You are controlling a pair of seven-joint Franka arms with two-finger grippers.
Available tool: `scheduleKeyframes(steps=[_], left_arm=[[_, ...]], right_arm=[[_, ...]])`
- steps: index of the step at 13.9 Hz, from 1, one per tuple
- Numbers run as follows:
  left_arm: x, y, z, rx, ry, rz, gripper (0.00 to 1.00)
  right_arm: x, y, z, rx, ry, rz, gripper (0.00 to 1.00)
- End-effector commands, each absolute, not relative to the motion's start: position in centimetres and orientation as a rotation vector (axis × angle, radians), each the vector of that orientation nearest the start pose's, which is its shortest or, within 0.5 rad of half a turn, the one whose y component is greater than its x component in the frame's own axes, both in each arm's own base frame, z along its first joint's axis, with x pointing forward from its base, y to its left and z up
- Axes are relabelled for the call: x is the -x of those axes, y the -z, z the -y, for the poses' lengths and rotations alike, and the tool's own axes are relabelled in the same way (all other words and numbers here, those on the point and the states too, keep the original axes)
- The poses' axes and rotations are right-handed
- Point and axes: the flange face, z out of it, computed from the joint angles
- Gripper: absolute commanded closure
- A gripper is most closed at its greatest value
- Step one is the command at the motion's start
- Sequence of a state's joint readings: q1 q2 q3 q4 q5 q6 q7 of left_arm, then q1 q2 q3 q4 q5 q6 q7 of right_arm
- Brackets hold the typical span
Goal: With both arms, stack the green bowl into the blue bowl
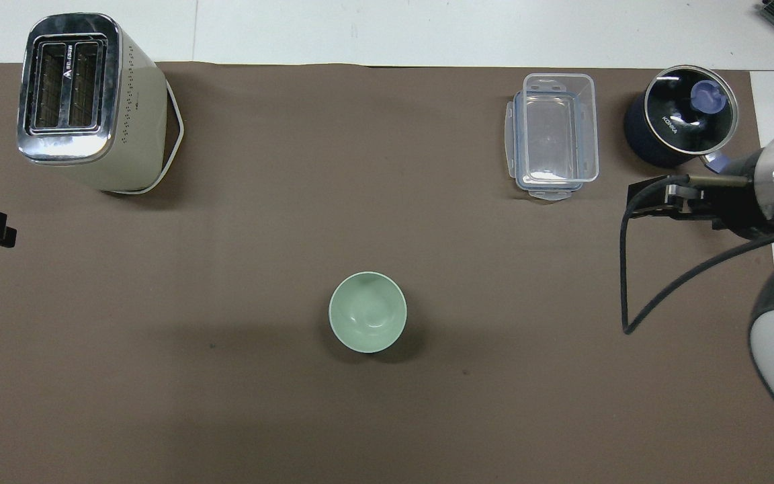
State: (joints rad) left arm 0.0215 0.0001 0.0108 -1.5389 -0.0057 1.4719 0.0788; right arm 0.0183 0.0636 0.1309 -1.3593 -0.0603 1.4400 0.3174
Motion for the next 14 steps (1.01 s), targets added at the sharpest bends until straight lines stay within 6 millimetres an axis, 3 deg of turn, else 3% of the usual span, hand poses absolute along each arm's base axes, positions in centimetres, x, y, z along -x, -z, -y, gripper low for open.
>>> scheduleKeyframes(steps=[1,5,9,14], left_arm=[[-53.9,-63.6,-1.8,3.126,-0.105,-0.094,0.00],[-53.9,-63.6,-1.8,3.127,-0.104,-0.094,0.00],[-53.9,-63.6,-1.8,3.126,-0.105,-0.094,0.00],[-53.9,-63.6,-1.8,3.127,-0.104,-0.094,0.00]], right_arm=[[-56.2,-68.0,-6.5,3.193,0.031,-0.258,0.00],[-54.0,-66.8,-5.0,3.196,-0.043,-0.148,0.00],[-53.8,-66.0,-3.5,3.196,-0.071,-0.183,0.00],[-53.5,-66.2,-4.0,3.147,-0.073,-0.175,0.00]])
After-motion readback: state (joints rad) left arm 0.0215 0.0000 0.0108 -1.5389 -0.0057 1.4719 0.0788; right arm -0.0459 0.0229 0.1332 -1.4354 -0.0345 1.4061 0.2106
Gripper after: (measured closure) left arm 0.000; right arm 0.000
